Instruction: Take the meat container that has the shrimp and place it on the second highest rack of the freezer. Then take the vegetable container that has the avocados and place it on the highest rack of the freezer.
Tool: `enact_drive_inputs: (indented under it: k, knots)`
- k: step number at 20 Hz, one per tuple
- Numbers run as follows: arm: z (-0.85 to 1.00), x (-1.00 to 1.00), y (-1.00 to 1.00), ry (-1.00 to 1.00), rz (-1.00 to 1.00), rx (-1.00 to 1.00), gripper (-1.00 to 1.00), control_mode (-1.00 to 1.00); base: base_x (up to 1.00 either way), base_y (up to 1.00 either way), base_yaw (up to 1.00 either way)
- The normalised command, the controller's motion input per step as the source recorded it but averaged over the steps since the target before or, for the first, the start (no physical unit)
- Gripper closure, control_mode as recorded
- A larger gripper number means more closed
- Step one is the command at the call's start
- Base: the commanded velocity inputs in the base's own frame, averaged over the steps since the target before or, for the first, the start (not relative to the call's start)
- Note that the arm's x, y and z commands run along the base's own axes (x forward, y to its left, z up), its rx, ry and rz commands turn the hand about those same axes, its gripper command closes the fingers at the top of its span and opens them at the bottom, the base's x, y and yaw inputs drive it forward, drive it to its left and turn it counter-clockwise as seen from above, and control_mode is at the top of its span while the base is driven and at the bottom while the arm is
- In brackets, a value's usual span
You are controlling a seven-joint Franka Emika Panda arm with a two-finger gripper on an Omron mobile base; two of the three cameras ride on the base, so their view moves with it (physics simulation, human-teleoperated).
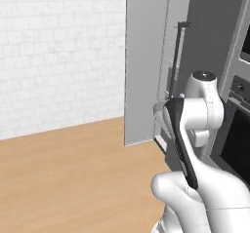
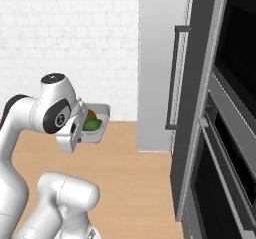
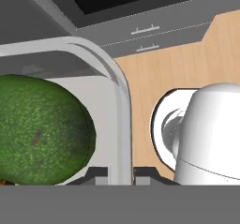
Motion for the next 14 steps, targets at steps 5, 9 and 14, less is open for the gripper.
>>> enact_drive_inputs:
  k: [5, 9, 14]
  knots:
    - [0.0, 0.0, 0.0, 0.0, 0.0, 0.0, 1.0, 1.0, 1.0, 0.0, -0.05]
    - [0.0, 0.0, 0.0, 0.0, 0.0, 0.0, 1.0, 1.0, 0.93, 0.0, -0.21]
    - [0.0, 0.0, 0.0, 0.0, 0.0, 0.0, 1.0, 1.0, 0.74, 0.0, -0.39]
